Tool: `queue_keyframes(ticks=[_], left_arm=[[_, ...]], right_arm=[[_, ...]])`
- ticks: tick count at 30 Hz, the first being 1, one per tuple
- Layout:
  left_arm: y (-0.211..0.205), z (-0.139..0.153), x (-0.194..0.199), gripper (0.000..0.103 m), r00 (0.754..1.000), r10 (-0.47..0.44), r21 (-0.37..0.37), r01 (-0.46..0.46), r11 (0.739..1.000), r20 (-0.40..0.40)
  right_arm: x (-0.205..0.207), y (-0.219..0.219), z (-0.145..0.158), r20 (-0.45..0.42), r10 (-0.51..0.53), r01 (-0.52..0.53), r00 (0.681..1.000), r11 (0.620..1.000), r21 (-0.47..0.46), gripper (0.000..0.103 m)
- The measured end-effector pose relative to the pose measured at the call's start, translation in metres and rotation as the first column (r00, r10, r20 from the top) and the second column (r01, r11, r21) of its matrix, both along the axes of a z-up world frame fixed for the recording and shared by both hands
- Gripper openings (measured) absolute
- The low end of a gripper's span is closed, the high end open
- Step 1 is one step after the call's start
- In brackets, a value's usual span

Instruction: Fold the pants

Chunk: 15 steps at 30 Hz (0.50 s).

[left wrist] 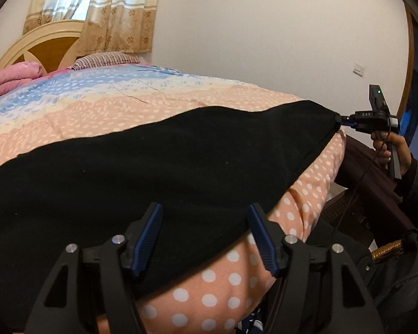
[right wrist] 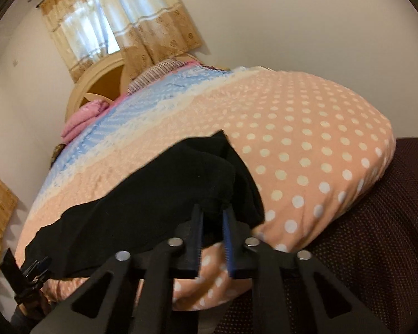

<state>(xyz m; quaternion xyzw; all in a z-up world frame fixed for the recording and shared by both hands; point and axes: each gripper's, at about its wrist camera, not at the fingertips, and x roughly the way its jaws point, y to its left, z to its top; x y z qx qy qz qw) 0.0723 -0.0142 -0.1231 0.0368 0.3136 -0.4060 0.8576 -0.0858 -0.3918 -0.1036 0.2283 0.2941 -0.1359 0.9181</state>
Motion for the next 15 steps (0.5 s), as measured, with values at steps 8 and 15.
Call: queue_keyframes(ticks=[8, 15], left_arm=[[0.001, -0.003, 0.0, 0.067, 1.0, -0.009, -0.009, 0.009, 1.0, -0.007], [0.001, -0.003, 0.003, 0.067, 1.0, -0.02, -0.017, 0.019, 1.0, -0.02]], right_arm=[[-0.019, 0.003, 0.027, 0.014, 0.012, -0.01, 1.0, 0.994, -0.111, 0.008], [-0.016, -0.009, -0.005, -0.102, 0.0, -0.011, 0.995, 0.995, -0.099, 0.04]])
